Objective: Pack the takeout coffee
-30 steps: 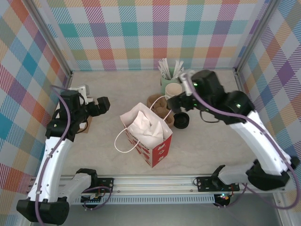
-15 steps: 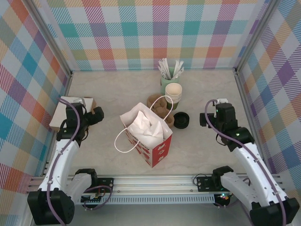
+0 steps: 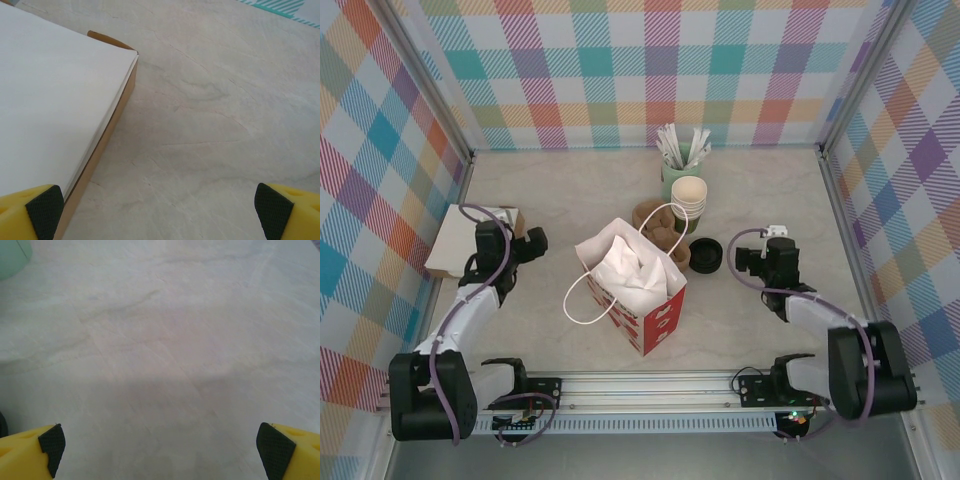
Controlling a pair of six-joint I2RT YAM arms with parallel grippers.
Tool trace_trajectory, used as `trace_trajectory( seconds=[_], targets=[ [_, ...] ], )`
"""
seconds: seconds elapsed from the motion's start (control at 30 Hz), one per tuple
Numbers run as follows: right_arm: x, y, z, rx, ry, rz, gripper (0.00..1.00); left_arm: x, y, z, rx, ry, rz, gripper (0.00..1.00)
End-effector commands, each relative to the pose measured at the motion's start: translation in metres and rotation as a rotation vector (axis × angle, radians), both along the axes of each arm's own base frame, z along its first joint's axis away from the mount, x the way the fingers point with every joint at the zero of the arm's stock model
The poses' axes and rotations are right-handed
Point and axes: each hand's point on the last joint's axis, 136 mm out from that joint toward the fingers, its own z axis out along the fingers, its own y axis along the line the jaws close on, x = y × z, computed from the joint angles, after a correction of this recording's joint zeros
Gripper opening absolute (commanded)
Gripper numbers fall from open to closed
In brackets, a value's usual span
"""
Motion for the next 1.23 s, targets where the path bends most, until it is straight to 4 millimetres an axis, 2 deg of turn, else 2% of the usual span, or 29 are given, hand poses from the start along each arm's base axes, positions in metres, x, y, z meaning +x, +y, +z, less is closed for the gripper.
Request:
trace_trajectory(
  seconds=[0.0, 0.17, 0.23, 0.27, 0.3, 0.5, 0.67, 0.73, 0.8, 1.2],
  targets=[
    [0.036, 0.01, 0.048, 0.012, -0.275, 0.077, 1.0, 0.016, -0.002, 0.013, 0.046, -0.093, -0.019, 1.0],
    [0.044, 0.012, 0.021, 0.049, -0.252, 0.118, 1.0, 0.026, -0.007, 0.007, 0.074, -0.125, -0.048, 1.0],
    [0.047, 0.011, 0.016, 0.064, -0.219, 0.125, 1.0, 0.029, -0.009, 0.003, 0.086, -0.139, -0.064, 1.0],
    [0.051, 0.009, 0.017, 0.081, -0.217, 0.127, 1.0, 0.031, -0.01, 0.001, 0.093, -0.148, -0.074, 1.0],
    [0.053, 0.0, 0.013, 0.104, -0.181, 0.086, 1.0, 0.033, -0.013, -0.001, 0.098, -0.161, -0.091, 1.0],
    [0.054, -0.004, 0.014, 0.127, -0.179, 0.078, 1.0, 0.046, -0.023, -0.023, 0.103, -0.204, -0.152, 1.0],
    [0.054, -0.003, 0.013, 0.126, -0.177, 0.08, 1.0, 0.042, -0.032, -0.049, 0.107, -0.238, -0.197, 1.0],
    [0.054, -0.003, 0.013, 0.123, -0.178, 0.08, 1.0, 0.044, -0.033, -0.049, 0.107, -0.264, -0.202, 1.0],
    [0.054, -0.003, 0.013, 0.123, -0.177, 0.08, 1.0, 0.052, -0.032, -0.055, 0.106, -0.205, -0.201, 1.0],
    [0.054, -0.003, 0.013, 0.123, -0.177, 0.079, 1.0, 0.052, -0.035, -0.056, 0.133, -0.187, -0.198, 1.0]
  ],
)
